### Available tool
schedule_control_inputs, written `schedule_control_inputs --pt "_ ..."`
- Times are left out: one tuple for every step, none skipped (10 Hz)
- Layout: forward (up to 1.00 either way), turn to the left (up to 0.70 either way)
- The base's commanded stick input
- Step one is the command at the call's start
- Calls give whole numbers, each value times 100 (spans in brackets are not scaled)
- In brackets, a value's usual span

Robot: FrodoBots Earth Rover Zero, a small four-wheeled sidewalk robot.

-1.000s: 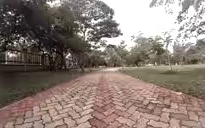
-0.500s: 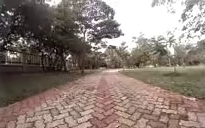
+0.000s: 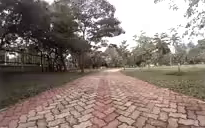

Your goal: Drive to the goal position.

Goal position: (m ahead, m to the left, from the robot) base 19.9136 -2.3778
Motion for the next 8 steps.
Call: schedule_control_inputs --pt "70 1" --pt "70 1" --pt "70 1" --pt "70 -10" --pt "70 -27" --pt "70 -34" --pt "70 -34" --pt "70 1"
